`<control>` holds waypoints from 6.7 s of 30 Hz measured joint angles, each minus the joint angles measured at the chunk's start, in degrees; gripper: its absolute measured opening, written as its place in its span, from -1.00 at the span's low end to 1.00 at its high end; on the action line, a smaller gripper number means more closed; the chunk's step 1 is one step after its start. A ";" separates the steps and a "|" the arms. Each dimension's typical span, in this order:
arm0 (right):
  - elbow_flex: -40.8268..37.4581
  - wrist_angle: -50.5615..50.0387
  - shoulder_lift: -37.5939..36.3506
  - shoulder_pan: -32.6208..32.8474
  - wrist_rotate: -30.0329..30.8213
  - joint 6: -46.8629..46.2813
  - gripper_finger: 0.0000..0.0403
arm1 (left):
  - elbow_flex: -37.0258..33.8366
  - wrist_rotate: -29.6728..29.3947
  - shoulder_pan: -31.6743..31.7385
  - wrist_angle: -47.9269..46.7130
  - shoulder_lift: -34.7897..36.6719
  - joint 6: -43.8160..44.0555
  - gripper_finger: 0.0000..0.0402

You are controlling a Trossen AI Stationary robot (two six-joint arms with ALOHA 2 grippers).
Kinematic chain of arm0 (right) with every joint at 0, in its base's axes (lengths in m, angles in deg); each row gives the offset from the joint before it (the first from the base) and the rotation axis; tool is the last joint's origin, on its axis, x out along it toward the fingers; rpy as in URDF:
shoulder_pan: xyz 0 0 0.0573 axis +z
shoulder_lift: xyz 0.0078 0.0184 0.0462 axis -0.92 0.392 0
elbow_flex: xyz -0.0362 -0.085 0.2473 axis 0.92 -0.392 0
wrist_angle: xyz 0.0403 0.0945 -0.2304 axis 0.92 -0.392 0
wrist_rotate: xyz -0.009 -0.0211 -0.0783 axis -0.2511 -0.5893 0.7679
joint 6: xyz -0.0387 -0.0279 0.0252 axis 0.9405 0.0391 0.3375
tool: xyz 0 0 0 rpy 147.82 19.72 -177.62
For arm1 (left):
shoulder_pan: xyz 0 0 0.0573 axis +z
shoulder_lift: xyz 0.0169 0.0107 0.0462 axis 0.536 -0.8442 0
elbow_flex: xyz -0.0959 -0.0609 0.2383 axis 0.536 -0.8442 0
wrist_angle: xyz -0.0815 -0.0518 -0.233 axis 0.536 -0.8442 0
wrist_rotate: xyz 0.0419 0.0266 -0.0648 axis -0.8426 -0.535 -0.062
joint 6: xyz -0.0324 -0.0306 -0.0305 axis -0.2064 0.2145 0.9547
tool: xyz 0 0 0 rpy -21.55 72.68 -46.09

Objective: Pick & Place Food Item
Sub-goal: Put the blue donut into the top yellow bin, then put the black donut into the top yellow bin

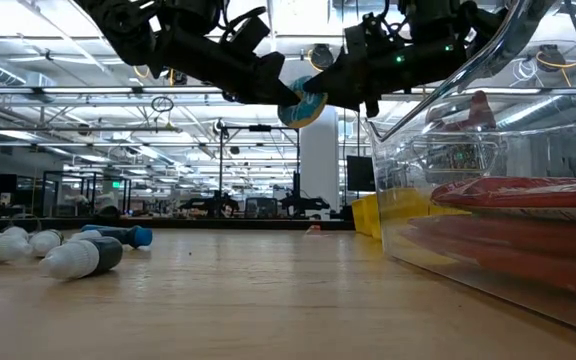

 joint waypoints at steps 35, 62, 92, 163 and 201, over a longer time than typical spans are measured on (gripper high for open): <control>-5.99 -27.13 -12.33 -24.02 -7.38 4.74 -0.93 | 0.03 3.19 0.15 -9.26 9.27 10.66 0.54; -8.98 -17.70 1.40 -26.14 -4.25 7.22 -0.73 | 0.03 3.01 0.15 -9.75 9.29 11.87 0.53; -8.98 -16.60 1.35 -19.04 15.31 21.43 -0.18 | 0.03 3.15 0.15 -9.90 9.29 12.07 0.53; -9.03 -29.03 -23.46 8.46 24.05 14.65 -0.19 | -0.04 31.39 -37.81 -86.11 11.15 74.26 0.53; -8.99 -31.01 -23.46 8.44 23.88 11.25 -0.23 | -2.92 37.60 -35.57 -83.55 6.82 70.63 -0.79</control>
